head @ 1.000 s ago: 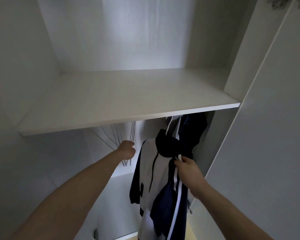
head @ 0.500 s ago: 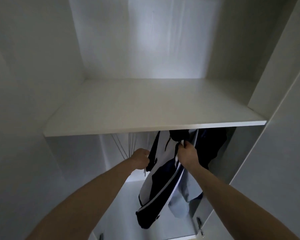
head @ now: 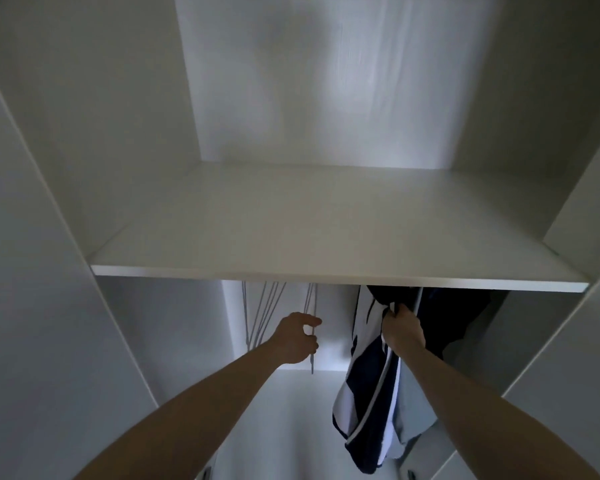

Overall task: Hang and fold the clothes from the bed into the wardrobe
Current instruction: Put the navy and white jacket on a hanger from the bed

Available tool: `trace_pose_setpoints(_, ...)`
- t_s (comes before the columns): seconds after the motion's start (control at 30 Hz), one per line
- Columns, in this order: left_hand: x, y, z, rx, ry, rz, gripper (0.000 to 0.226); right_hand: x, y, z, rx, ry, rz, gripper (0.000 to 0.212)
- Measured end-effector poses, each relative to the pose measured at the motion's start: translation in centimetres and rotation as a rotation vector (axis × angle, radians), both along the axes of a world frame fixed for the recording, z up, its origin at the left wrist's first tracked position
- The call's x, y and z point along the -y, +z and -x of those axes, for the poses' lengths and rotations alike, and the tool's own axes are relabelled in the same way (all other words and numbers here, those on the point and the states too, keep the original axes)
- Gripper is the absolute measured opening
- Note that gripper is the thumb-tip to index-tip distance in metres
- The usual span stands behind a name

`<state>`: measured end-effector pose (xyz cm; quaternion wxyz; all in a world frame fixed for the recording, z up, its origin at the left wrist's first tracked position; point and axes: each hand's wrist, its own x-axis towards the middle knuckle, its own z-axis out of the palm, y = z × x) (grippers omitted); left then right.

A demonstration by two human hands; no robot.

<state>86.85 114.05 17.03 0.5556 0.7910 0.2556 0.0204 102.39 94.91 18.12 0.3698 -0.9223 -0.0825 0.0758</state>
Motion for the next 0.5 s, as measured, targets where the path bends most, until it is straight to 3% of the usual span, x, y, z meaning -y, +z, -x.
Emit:
trace_pose_setpoints(0.27, 1.7, 0.1, -1.5, 0.084, 0.078, 0.079, 0.042, 0.8, -1.6, -2.6, -0.074, 0.180, 0.075, 0.017)
trace_pose_setpoints(0.5, 3.2, 0.6, -2.8, 0.173, 0.102, 0.134, 0.036, 1.3, -2.2, -3.6, -0.109, 0.344, 0.174, 0.016)
